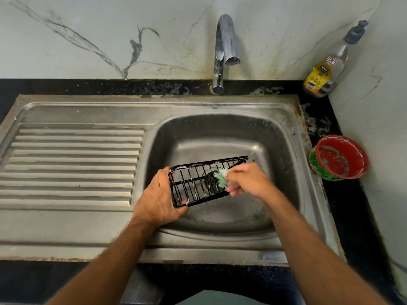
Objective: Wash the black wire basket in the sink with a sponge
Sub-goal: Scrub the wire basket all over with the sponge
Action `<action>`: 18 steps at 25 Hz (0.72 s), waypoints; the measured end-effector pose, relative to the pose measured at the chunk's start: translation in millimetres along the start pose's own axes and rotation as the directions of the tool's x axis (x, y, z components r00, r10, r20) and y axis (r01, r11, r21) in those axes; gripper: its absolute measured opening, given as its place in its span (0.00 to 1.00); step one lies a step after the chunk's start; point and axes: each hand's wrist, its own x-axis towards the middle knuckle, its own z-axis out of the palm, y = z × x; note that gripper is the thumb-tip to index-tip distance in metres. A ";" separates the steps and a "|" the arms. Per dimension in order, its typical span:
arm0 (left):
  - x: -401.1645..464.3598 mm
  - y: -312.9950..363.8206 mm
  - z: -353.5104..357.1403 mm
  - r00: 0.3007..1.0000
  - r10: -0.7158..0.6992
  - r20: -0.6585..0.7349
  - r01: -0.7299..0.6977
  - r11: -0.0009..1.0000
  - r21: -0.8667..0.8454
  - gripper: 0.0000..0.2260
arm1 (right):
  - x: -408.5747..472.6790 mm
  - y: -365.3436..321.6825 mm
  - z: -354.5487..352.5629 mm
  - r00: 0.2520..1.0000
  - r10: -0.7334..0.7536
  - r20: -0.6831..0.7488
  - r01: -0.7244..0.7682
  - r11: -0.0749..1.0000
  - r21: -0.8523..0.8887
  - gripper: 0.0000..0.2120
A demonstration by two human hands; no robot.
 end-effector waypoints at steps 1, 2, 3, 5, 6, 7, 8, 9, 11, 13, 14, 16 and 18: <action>0.9 -1.4 0.6 1.000 -0.012 -0.002 0.012 1.000 -0.005 0.44 | -2.0 3.9 -1.2 0.999 -0.012 -0.053 0.018 0.993 0.118 0.08; 1.5 -2.0 0.6 1.000 -0.026 -0.001 0.026 1.000 -0.006 0.45 | -2.3 7.1 -0.1 0.992 -0.027 -0.123 0.048 0.984 0.170 0.08; 1.8 -2.6 0.6 0.999 -0.037 0.004 0.037 0.999 -0.002 0.46 | -1.3 8.3 1.3 0.981 -0.058 -0.186 0.080 0.990 0.118 0.09; 2.5 -3.6 2.5 0.999 -0.048 0.013 0.048 0.999 0.006 0.46 | -0.2 6.8 5.8 0.964 -0.151 -0.218 0.118 0.980 -0.157 0.11; 2.3 -3.2 3.2 0.998 -0.055 0.016 0.055 0.998 0.005 0.47 | -0.8 4.4 9.6 0.958 -0.183 -0.220 0.120 0.955 -0.273 0.11; 1.9 -2.6 3.2 0.998 -0.066 0.019 0.066 0.998 0.001 0.47 | -1.1 0.9 13.8 0.950 -0.201 -0.239 0.110 0.931 -0.347 0.12; 1.6 -2.0 2.7 0.997 -0.076 0.020 0.076 0.997 -0.002 0.47 | -0.5 -3.1 17.2 0.936 -0.222 -0.273 0.104 0.916 -0.389 0.13; 1.5 -1.6 2.2 0.997 -0.082 0.015 0.082 0.997 -0.003 0.48 | 1.2 -6.4 20.0 0.924 -0.238 -0.298 0.100 0.905 -0.412 0.14; 2.2 -1.9 1.8 0.996 -0.090 0.004 0.090 0.996 0.008 0.48 | 4.4 -14.1 24.1 0.927 -0.244 -0.284 0.099 0.891 -0.442 0.12; 2.6 -1.7 2.0 0.995 -0.099 0.006 0.099 0.995 0.023 0.48 | 6.1 -19.0 23.4 0.948 -0.235 -0.214 0.092 0.848 -0.523 0.02; 2.2 -0.8 1.9 0.995 -0.101 0.009 0.101 0.995 0.024 0.48 | 5.5 -19.0 22.7 0.951 -0.241 -0.194 0.093 0.820 -0.564 0.05; 1.5 0.4 0.8 0.995 -0.100 0.013 0.100 0.995 0.020 0.48 | 0.6 -15.4 21.1 0.944 -0.270 -0.190 0.116 0.810 -0.575 0.11; 2.5 -0.2 0.4 0.995 -0.100 0.015 0.100 0.995 0.027 0.48 | -7.8 -6.9 18.8 0.937 -0.279 -0.210 0.131 0.838 -0.529 0.09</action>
